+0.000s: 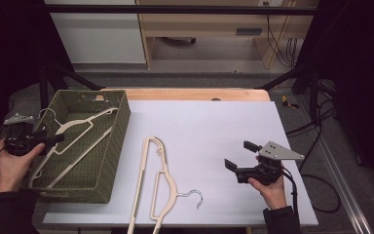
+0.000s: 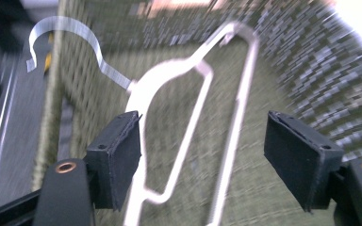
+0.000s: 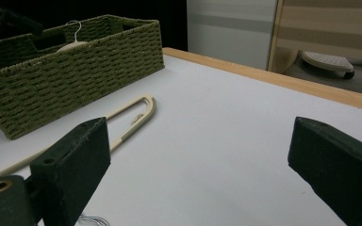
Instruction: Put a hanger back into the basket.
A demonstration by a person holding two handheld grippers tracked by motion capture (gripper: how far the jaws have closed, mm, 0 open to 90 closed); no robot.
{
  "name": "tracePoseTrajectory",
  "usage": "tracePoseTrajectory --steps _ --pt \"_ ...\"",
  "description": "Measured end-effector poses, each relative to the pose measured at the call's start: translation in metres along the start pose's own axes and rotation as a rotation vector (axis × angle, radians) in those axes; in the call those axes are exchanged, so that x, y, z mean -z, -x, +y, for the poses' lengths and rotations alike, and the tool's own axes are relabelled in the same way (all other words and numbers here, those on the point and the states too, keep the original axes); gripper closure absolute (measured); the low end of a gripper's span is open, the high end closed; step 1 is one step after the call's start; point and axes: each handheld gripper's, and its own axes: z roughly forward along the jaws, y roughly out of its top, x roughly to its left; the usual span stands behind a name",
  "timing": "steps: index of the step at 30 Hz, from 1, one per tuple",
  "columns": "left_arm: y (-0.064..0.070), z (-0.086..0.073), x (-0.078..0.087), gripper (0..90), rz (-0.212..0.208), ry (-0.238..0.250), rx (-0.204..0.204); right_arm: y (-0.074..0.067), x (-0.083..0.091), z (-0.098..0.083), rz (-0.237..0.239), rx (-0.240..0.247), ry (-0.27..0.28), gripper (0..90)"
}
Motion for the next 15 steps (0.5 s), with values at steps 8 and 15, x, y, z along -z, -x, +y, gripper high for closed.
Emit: tracePoseTrajectory --steps 8,15 --pt "0.043 0.013 0.038 19.5 -0.119 0.199 -0.083 -0.003 0.001 0.002 0.006 0.011 0.005 6.9" --pt "0.087 0.013 0.048 14.0 -0.209 0.311 -0.135 -0.005 0.001 0.003 0.007 0.012 0.007 6.8"
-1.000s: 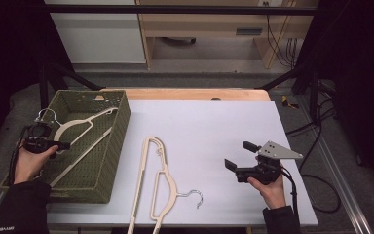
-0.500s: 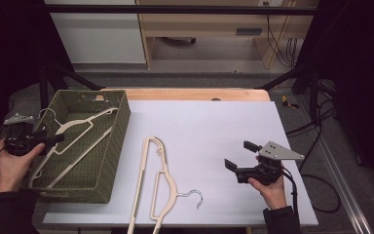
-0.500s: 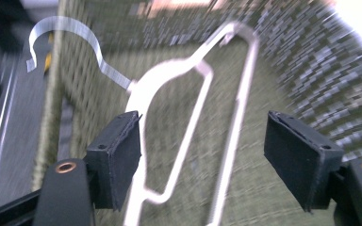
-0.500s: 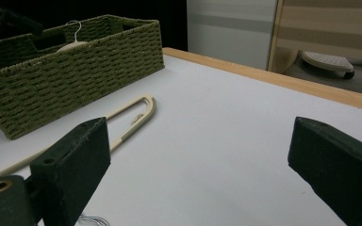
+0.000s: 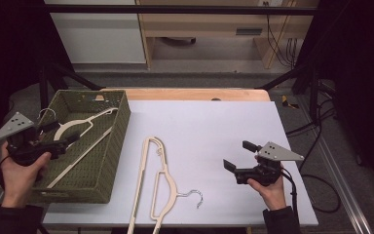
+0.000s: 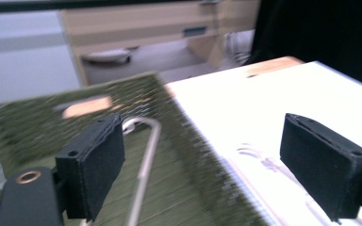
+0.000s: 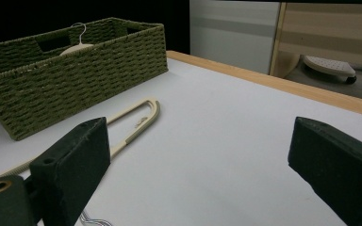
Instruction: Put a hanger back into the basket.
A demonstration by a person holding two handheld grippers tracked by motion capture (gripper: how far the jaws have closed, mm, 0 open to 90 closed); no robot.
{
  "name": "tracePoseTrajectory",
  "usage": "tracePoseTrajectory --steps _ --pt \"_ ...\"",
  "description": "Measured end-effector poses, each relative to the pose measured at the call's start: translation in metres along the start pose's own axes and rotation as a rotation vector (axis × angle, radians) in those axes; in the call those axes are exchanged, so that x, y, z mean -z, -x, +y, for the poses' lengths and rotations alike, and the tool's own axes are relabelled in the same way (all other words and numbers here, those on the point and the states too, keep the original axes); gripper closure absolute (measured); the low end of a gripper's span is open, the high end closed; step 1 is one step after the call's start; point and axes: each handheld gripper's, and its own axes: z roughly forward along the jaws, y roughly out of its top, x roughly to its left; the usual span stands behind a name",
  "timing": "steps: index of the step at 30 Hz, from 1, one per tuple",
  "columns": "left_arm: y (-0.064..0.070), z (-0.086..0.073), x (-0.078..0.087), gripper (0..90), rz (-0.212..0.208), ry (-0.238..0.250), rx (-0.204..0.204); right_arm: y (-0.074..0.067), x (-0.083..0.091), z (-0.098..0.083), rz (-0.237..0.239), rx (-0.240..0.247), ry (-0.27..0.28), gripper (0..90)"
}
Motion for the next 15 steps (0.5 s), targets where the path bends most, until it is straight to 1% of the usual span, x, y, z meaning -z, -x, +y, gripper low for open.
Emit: tracePoseTrajectory --steps 1,4,5,6,7,9,11,13,14,15 --pt "0.011 0.000 -0.002 13.6 -0.026 0.019 -0.013 0.000 0.000 0.000 0.003 0.004 0.001 6.8" --pt "0.026 -0.002 -0.006 13.2 -0.063 0.041 -0.023 -0.001 0.001 0.000 0.006 0.004 0.003 6.8" --pt "0.030 -0.003 -0.007 13.0 -0.069 0.046 -0.025 0.000 0.001 0.000 0.006 0.006 0.003 6.8" --pt "0.030 -0.003 -0.007 12.8 -0.069 0.046 -0.025 -0.001 0.001 0.000 0.007 0.003 0.005 6.8" --pt "0.040 -0.007 -0.010 12.8 -0.096 0.059 -0.032 -0.001 0.001 0.001 0.009 0.006 0.004 6.8" --pt "0.049 -0.011 -0.013 12.8 -0.113 0.068 -0.039 -0.002 -0.001 0.001 0.012 0.003 0.005 6.8" --pt "0.061 -0.017 -0.017 12.7 -0.131 0.064 -0.059 -0.004 -0.002 0.001 0.016 0.007 -0.003 6.8" --pt "0.071 -0.021 -0.022 12.6 -0.153 0.063 -0.060 -0.005 -0.004 0.000 0.016 0.008 -0.005 6.8" --pt "0.071 -0.021 -0.022 12.6 -0.153 0.063 -0.060 -0.006 -0.004 0.000 0.023 0.012 -0.008 6.8" --pt "0.080 -0.026 -0.027 12.5 -0.166 0.058 -0.068 -0.007 -0.005 0.000 0.029 0.012 -0.009 6.9"
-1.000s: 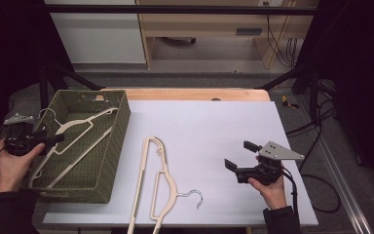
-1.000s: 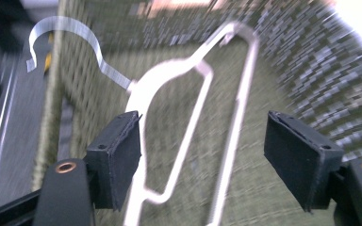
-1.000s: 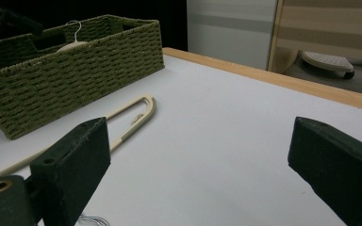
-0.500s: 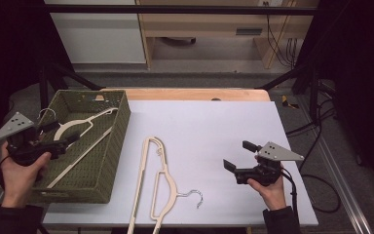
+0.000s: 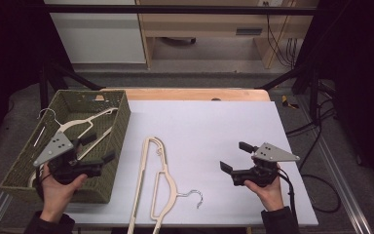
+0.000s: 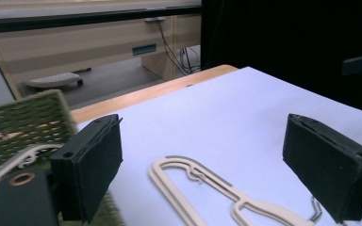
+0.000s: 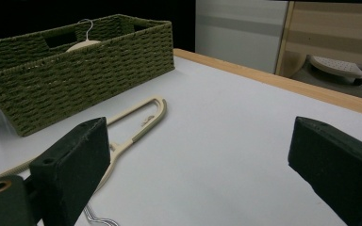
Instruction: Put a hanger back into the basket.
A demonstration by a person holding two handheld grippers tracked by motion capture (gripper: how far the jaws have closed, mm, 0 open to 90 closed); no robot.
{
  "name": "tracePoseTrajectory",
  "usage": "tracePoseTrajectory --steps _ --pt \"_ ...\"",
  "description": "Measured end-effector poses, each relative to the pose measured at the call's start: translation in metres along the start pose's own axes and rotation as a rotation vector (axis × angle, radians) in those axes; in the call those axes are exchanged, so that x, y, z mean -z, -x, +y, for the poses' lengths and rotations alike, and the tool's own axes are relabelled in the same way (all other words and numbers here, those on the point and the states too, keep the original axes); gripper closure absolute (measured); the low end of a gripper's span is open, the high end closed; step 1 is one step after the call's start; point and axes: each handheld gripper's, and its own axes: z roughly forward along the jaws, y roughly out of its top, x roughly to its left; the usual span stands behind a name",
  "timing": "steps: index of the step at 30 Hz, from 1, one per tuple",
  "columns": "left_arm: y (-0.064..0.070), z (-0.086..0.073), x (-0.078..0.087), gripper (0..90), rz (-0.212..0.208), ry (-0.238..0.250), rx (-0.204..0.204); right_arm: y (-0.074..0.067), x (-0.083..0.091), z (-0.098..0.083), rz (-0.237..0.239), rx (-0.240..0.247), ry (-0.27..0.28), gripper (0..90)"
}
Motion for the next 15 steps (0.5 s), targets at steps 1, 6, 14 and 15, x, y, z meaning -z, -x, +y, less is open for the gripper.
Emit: tracePoseTrajectory --steps 1,6,14,15 --pt "0.004 -0.003 -0.003 12.4 -0.008 0.003 0.001 0.000 -0.001 0.000 0.006 0.001 0.001 7.1" --pt "0.019 -0.013 -0.015 12.3 -0.049 -0.024 -0.012 -0.006 -0.009 -0.002 0.026 0.011 -0.019 7.3" --pt "0.042 -0.031 -0.030 12.1 -0.102 -0.064 -0.041 -0.020 -0.031 -0.010 0.065 0.031 -0.084 8.3" --pt "0.044 -0.034 -0.033 12.1 -0.106 -0.075 -0.046 -0.022 -0.033 -0.010 0.070 0.033 -0.090 8.6"
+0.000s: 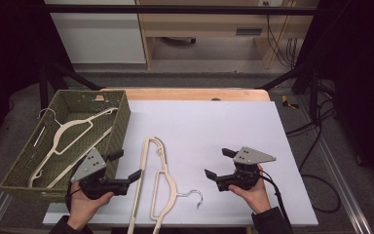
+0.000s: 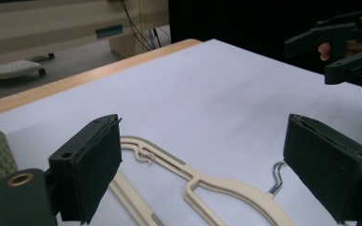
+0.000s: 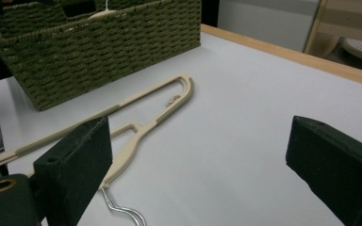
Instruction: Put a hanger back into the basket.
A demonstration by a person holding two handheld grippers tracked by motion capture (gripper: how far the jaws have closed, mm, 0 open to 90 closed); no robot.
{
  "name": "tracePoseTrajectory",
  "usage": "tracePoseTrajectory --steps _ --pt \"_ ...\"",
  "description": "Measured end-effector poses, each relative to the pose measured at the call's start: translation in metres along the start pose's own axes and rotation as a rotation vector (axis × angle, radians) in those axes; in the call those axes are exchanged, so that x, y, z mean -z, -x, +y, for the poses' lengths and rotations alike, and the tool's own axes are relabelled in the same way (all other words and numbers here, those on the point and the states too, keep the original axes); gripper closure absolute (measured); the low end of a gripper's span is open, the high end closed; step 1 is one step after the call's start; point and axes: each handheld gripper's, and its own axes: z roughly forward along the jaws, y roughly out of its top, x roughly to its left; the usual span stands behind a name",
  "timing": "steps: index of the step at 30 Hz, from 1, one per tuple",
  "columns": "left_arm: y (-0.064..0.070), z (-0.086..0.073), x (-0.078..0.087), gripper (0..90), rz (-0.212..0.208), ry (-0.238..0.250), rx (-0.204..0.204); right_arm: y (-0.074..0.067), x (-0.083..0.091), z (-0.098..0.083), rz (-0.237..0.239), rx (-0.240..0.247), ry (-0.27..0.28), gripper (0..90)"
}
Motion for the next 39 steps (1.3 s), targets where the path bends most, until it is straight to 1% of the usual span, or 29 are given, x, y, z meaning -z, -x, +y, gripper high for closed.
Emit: tracePoseTrajectory --steps 1,4,6,8,11,12,13,16,18,20,23,24,25,26,27,28,29,30,32,33,37,38,39 --pt "0.001 -0.001 -0.003 12.1 -0.002 -0.009 -0.008 -0.002 -0.004 -0.001 0.007 0.003 -0.012 8.9" --pt "0.005 -0.005 -0.009 12.1 -0.014 -0.033 -0.008 -0.007 -0.012 -0.004 0.031 0.017 -0.040 11.6" --pt "0.006 -0.008 -0.012 12.1 -0.020 -0.047 -0.010 -0.010 -0.018 -0.007 0.057 0.024 -0.056 13.9" --pt "0.007 -0.009 -0.013 12.1 -0.024 -0.052 -0.009 -0.013 -0.023 -0.010 0.080 0.032 -0.082 15.8" --pt "0.009 -0.011 -0.015 12.1 -0.033 -0.059 -0.014 -0.020 -0.036 -0.017 0.107 0.056 -0.139 18.4" --pt "0.009 -0.011 -0.015 12.1 -0.033 -0.059 -0.014 -0.021 -0.038 -0.018 0.112 0.057 -0.149 19.2" --pt "0.009 -0.011 -0.016 12.1 -0.041 -0.060 -0.012 -0.022 -0.041 -0.021 0.118 0.061 -0.161 20.3" --pt "0.009 -0.013 -0.016 12.1 -0.039 -0.068 -0.011 -0.028 -0.051 -0.027 0.143 0.077 -0.195 22.9" --pt "0.008 -0.015 -0.017 12.1 -0.038 -0.069 -0.004 -0.031 -0.056 -0.030 0.153 0.094 -0.213 26.4" --pt "0.008 -0.016 -0.018 12.1 -0.036 -0.076 -0.007 -0.036 -0.061 -0.034 0.162 0.125 -0.233 28.8" --pt "0.008 -0.017 -0.019 11.6 -0.036 -0.085 -0.008 -0.045 -0.069 -0.039 0.187 0.219 -0.248 36.3" --pt "0.008 -0.017 -0.020 11.3 -0.035 -0.085 -0.006 -0.047 -0.071 -0.040 0.198 0.226 -0.258 38.5" --pt "0.008 -0.018 -0.020 11.2 -0.035 -0.088 -0.007 -0.050 -0.074 -0.041 0.218 0.229 -0.276 40.4" --pt "0.008 -0.018 -0.020 10.9 -0.035 -0.088 -0.007 -0.052 -0.077 -0.042 0.228 0.233 -0.281 42.6" --pt "0.008 -0.018 -0.021 10.9 -0.037 -0.088 -0.005 -0.052 -0.077 -0.042 0.228 0.233 -0.281 42.6" --pt "0.007 -0.018 -0.020 10.4 -0.037 -0.087 -0.001 -0.054 -0.079 -0.043 0.231 0.233 -0.288 45.7" --pt "0.007 -0.018 -0.020 9.6 -0.044 -0.086 0.004 -0.056 -0.085 -0.045 0.232 0.248 -0.314 49.9" --pt "0.007 -0.018 -0.020 9.2 -0.044 -0.086 0.004 -0.056 -0.086 -0.046 0.231 0.250 -0.327 52.2" --pt "0.006 -0.018 -0.020 8.9 -0.042 -0.085 0.007 -0.056 -0.089 -0.047 0.236 0.250 -0.349 57.6" --pt "0.006 -0.018 -0.020 8.8 -0.042 -0.085 0.009 -0.055 -0.091 -0.048 0.243 0.254 -0.362 61.7" --pt "0.007 -0.018 -0.021 8.8 -0.050 -0.084 0.014 -0.054 -0.092 -0.050 0.253 0.256 -0.392 73.3" --pt "0.007 -0.018 -0.021 8.8 -0.052 -0.086 0.014 -0.053 -0.093 -0.050 0.270 0.262 -0.391 75.8" --pt "0.007 -0.018 -0.021 8.8 -0.053 -0.086 0.014 -0.052 -0.094 -0.050 0.288 0.255 -0.396 78.3"
